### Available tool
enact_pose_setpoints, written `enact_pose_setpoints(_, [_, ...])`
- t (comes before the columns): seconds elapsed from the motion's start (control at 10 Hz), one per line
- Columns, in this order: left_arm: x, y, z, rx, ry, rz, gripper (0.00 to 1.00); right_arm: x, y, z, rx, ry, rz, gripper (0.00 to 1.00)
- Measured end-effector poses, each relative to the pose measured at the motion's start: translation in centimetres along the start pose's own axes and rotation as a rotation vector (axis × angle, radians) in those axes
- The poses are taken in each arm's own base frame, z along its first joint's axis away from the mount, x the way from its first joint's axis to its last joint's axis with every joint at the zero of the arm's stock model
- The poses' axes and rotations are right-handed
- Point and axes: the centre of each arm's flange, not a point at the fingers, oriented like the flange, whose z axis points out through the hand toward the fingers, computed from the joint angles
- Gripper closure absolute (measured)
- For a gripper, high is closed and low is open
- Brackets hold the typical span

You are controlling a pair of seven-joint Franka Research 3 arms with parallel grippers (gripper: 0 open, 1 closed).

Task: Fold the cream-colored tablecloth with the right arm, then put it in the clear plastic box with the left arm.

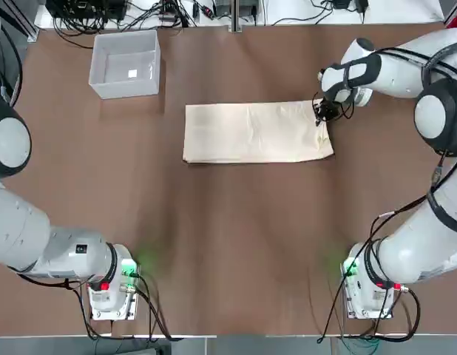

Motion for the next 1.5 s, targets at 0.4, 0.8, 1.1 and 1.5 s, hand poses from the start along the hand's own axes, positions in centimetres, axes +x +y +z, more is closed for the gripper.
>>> enact_pose_setpoints(0.4, [0.0, 0.0, 0.0, 0.0, 0.0, 0.001, 0.01, 0.5, 0.8, -4.7, 0.032, -0.036, -0.022, 0.96])
enact_pose_setpoints(0.8, [0.4, 0.0, 0.5, 0.0, 0.004, 0.0, 0.0, 0.1, 0.2, -9.8, 0.059, -0.056, -0.036, 0.96])
enact_pose_setpoints(1.1, [0.5, 0.0, 0.6, 0.0, 0.004, 0.0, 0.0, 0.0, -0.8, -14.5, 0.02, -0.098, -0.041, 0.96])
enact_pose_setpoints(1.5, [0.5, -0.1, 0.3, 0.0, 0.01, 0.0, 0.0, 0.8, -2.1, -17.8, 0.02, -0.09, 0.03, 0.96])
